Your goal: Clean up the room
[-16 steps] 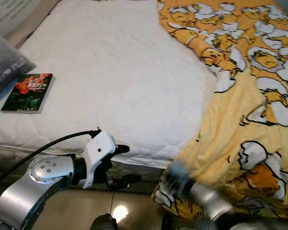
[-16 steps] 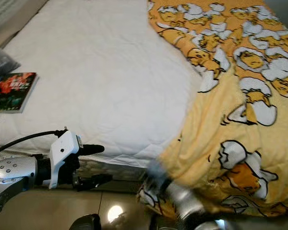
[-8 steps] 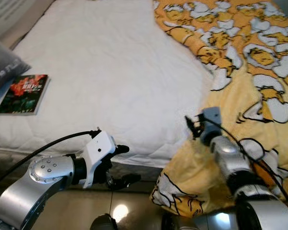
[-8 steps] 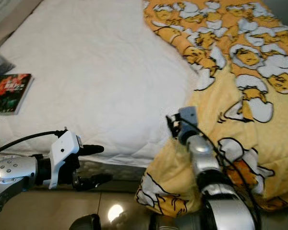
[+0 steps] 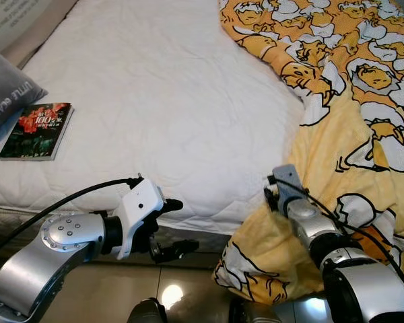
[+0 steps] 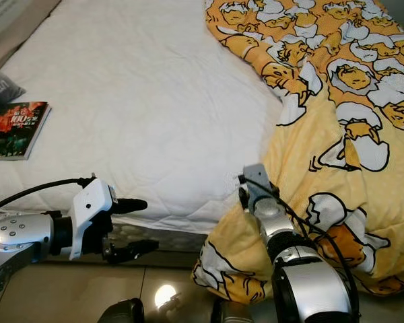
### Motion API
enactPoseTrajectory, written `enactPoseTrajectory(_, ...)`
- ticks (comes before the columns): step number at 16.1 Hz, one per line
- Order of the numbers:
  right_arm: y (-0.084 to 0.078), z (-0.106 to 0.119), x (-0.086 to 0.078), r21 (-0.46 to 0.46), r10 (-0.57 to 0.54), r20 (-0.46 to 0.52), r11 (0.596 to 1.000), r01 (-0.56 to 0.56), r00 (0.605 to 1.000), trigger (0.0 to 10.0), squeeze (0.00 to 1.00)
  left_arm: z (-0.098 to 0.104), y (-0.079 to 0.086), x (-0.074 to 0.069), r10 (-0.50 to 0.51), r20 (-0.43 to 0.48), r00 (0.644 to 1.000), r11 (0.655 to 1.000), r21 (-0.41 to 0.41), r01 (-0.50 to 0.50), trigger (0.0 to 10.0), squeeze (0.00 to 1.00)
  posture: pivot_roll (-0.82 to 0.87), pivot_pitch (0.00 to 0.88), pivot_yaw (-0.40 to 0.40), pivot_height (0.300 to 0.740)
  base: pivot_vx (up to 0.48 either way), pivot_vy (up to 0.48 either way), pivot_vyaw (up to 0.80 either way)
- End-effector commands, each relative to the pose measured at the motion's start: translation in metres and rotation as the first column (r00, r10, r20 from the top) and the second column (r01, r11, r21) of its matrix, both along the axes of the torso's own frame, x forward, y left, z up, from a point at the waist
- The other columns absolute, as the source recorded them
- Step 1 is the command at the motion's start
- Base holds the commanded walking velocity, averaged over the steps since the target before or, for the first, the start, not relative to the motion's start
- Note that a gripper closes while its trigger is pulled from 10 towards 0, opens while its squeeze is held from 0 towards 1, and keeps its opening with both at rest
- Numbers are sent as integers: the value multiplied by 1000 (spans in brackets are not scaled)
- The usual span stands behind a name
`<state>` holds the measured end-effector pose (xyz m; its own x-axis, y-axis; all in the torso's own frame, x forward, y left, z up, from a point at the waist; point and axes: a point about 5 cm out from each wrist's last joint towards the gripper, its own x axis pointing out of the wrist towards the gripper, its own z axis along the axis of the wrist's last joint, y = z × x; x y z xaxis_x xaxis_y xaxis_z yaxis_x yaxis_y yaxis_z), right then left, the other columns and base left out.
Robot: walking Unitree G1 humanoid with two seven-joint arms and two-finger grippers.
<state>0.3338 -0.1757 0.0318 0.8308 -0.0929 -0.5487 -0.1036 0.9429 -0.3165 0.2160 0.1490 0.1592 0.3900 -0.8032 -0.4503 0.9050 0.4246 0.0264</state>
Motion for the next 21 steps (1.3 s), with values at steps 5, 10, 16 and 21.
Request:
enactPoseTrajectory(5,5,-5,-3,126,-64,-37,990,68,997,0,0,-2,1,-5,-16,-20,1000,1000,12,16,10000,490,126,195,-1,740,0,0,0)
enactPoseTrajectory(10,-9,-2,-2,115,-60,-38,991,64,997,0,0,-2,2,-6,-16,-17,1000,1000,12,16,10000,490,126,198,-4,740,0,0,0)
enactPoseTrajectory(16,-14,-3,-4,171,-54,-51,983,62,997,0,0,0,2,-5,-15,-13,1000,1000,10,15,10000,490,128,192,-4,740,0,0,0)
enactPoseTrajectory(21,-18,1,-2,202,-48,-39,978,55,998,0,0,0,3,-6,-10,-19,1000,1000,14,10,10000,475,130,185,-7,740,0,0,0)
